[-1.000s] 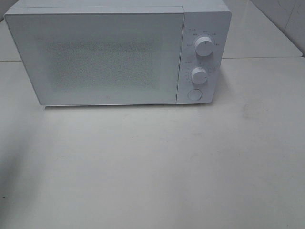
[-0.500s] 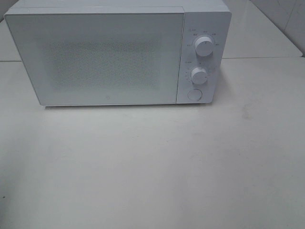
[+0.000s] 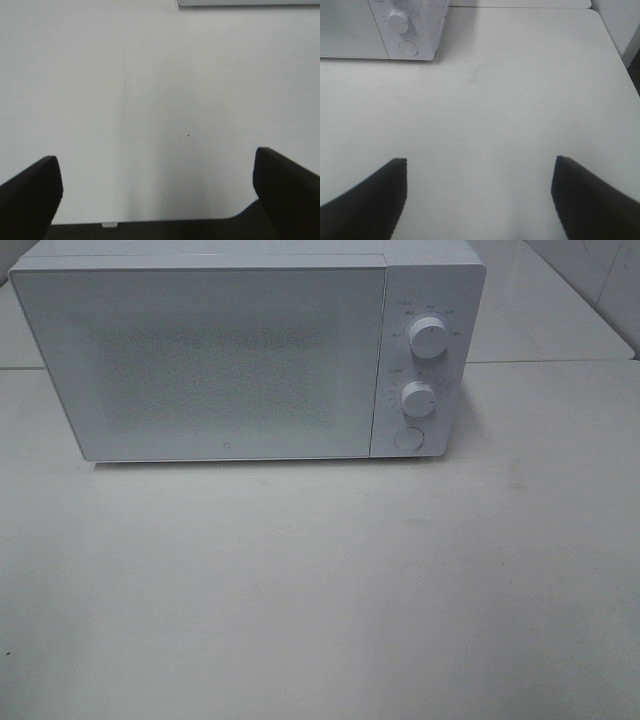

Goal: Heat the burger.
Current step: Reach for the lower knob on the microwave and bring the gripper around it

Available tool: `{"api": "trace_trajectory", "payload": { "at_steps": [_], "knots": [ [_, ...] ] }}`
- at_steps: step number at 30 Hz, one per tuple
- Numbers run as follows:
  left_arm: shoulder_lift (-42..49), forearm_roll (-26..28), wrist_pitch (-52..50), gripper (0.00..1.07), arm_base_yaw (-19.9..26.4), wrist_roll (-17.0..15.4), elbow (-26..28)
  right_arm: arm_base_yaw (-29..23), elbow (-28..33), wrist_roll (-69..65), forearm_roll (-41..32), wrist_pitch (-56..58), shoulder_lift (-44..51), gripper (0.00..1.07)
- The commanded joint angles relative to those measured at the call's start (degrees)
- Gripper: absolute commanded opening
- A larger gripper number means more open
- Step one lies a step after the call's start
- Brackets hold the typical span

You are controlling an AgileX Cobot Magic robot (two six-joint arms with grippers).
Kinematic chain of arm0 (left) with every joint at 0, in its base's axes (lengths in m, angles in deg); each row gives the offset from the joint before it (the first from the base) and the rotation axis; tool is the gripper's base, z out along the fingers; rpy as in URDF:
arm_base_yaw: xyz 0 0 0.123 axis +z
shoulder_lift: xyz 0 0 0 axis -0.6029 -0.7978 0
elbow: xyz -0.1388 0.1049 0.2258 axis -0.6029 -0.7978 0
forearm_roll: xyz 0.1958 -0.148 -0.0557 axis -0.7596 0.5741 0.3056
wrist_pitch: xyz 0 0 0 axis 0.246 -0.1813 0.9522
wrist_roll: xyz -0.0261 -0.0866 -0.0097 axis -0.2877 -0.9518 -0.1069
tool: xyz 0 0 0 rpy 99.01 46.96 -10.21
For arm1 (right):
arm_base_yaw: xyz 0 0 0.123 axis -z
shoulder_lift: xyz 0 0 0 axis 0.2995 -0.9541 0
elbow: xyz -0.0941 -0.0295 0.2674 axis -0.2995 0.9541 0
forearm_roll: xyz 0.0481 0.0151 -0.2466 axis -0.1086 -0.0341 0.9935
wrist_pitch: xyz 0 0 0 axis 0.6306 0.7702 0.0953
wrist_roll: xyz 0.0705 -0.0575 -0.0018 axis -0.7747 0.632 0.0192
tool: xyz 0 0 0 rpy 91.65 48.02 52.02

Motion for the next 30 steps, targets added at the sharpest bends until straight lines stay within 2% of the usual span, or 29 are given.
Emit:
{"api": "trace_trajectory", "payload": {
  "at_steps": [1,11,30],
  "knots": [
    [3.50,-0.23,-1.49,0.98,0.29,0.11,-0.46,0.40,0.06,0.17,-0.06,-0.57,1.55,0.76],
    [15.87,-0.86,-1.49,0.98,0.29,0.17,-0.46,0.40,0.06,0.11,-0.06,-0.57,1.55,0.76],
    [16.27,-0.92,-1.55,0.98,0.29,0.17,-0.46,0.40,0.06,0.17,-0.06,-0.57,1.49,0.76]
  ]
}}
